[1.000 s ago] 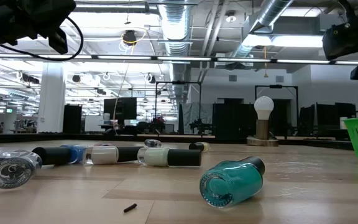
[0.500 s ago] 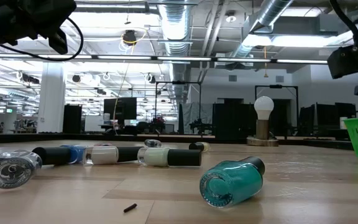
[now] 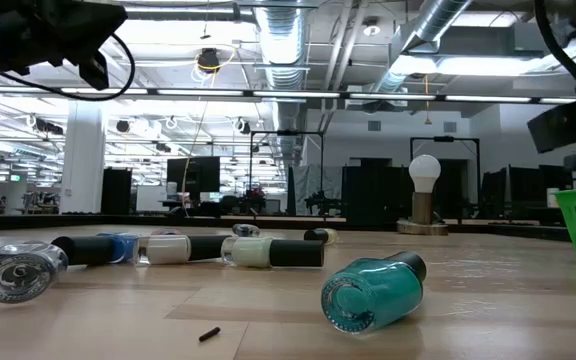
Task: Pick & Place Nail Polish
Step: Put the purple nail polish into the green bin, then put the top transparent nail polish into the green bin
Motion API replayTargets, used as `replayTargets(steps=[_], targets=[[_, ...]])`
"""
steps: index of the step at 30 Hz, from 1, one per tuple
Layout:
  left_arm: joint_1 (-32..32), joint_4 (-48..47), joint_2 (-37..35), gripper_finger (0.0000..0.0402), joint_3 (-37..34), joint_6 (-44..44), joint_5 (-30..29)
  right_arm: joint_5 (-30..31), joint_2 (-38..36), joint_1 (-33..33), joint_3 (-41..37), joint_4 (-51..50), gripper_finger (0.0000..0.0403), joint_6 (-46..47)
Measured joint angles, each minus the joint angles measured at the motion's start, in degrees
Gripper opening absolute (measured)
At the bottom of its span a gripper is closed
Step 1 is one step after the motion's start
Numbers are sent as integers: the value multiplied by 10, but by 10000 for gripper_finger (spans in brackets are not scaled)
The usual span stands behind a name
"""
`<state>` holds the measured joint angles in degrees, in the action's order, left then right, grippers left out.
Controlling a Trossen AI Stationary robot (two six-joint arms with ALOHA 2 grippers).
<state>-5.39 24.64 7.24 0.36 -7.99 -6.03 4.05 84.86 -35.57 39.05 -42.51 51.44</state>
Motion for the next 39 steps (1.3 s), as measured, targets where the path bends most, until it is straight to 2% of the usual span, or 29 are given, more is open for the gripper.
replayTargets(steps=[6, 13, 20, 27, 34, 39], targets=[[0, 2, 2, 13, 0, 0, -2, -13, 3, 0, 10, 11, 61, -52], [0, 4, 3, 13, 0, 0, -3, -16, -2, 1, 10, 10, 106, -71], [0, 5, 3, 13, 0, 0, -5, -45, -2, 1, 18, 9, 146, -76], [0, 15, 3, 13, 0, -1, -5, -53, -2, 1, 62, -49, 185, -86], [0, 45, 5, 3, 3, -94, -38, -50, -2, 1, 120, -114, 201, -85], [0, 38, 63, 1, 33, -119, -35, -26, -3, 1, 163, -126, 196, -85]])
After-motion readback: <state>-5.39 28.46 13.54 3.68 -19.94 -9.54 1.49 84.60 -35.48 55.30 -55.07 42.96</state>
